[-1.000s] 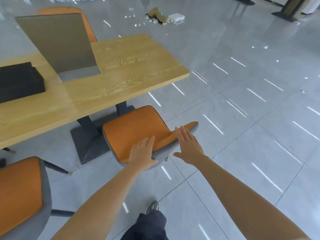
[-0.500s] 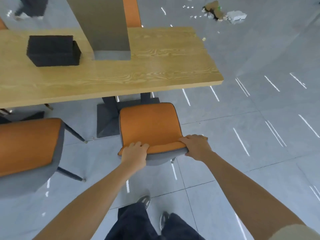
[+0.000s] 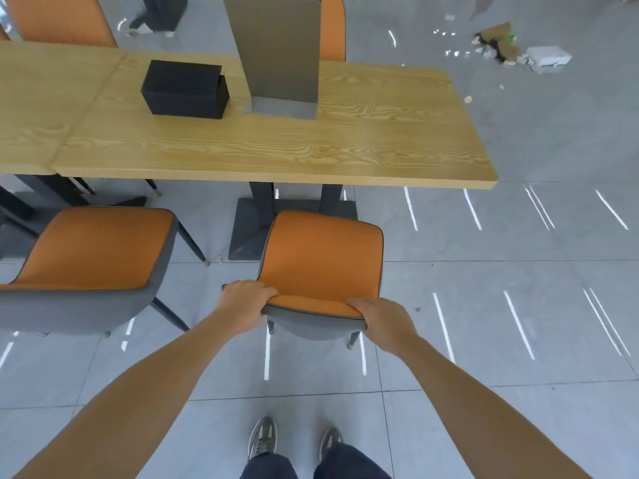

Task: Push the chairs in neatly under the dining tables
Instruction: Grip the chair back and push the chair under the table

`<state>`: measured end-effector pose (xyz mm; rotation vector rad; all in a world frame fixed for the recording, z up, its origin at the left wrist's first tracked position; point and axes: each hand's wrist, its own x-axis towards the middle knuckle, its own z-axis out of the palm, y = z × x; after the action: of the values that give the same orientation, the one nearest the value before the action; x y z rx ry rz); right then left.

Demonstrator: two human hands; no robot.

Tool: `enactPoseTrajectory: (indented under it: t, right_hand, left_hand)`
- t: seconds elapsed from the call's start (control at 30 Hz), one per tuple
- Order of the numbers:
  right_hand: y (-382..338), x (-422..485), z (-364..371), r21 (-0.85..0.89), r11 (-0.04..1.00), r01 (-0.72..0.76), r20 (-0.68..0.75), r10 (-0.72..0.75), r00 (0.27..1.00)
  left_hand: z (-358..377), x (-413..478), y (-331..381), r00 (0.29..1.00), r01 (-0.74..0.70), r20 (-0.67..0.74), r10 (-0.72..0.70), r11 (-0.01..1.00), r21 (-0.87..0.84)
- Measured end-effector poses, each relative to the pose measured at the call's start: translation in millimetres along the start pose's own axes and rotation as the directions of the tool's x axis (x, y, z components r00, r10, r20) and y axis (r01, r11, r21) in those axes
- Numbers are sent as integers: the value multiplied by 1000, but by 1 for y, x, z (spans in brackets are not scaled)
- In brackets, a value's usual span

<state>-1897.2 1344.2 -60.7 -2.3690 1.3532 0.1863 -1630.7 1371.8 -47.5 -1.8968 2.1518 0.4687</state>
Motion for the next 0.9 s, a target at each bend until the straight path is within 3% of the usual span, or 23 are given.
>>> enactPoseTrajectory:
  t: [0.33,0.9]
  right_hand:
    - [-31,16,4,-26,997,72,-4,-72,997]
    - [-45,56,-12,-126,990,62,-19,-65,998]
  left_hand:
    - [21,-35,-28,993,68,-96,-75,995,-71]
    - [9,-11,-55,991,107,-80,-112,993,-55]
